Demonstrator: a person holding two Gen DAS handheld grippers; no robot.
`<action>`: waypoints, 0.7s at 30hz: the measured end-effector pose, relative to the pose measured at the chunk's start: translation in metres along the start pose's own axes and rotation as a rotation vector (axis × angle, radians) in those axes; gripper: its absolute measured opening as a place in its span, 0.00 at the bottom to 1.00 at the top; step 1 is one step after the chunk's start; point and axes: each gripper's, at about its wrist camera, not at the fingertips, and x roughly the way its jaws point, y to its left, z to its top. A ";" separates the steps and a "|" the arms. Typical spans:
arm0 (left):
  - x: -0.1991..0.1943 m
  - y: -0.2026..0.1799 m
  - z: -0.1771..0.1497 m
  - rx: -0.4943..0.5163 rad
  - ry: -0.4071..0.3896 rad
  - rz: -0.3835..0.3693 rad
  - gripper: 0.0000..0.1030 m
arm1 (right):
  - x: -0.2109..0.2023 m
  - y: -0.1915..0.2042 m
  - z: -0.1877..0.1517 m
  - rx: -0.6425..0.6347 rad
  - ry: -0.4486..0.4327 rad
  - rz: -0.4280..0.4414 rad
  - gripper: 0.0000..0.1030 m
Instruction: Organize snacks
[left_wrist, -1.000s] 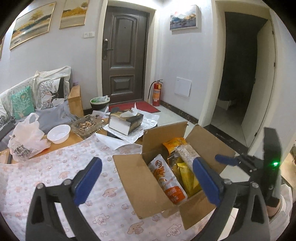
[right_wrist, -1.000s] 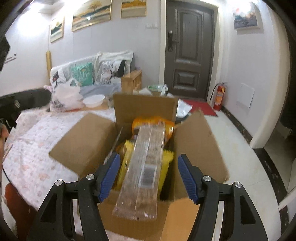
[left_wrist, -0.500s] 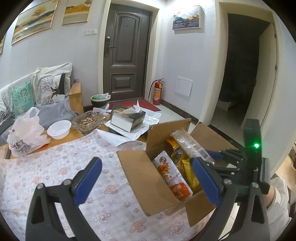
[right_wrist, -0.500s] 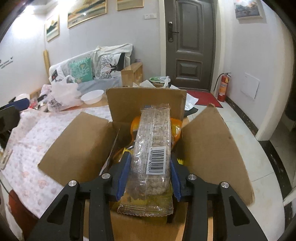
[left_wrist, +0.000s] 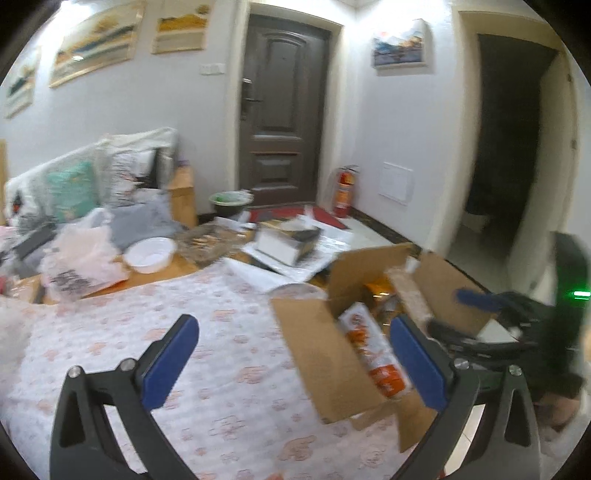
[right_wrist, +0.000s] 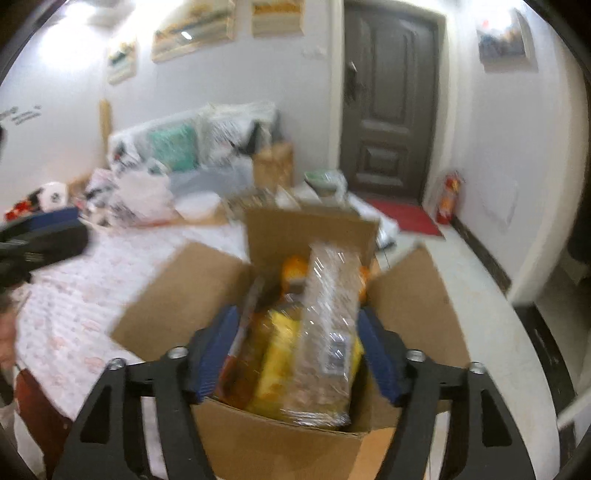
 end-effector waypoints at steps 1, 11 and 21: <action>-0.005 0.003 -0.002 -0.008 -0.013 0.038 0.99 | -0.011 0.006 0.002 -0.022 -0.046 0.021 0.77; -0.043 0.040 -0.023 -0.091 -0.067 0.233 0.99 | -0.059 0.061 0.002 -0.113 -0.305 0.130 1.00; -0.054 0.048 -0.031 -0.088 -0.071 0.262 0.99 | -0.051 0.075 -0.005 -0.101 -0.292 0.155 1.00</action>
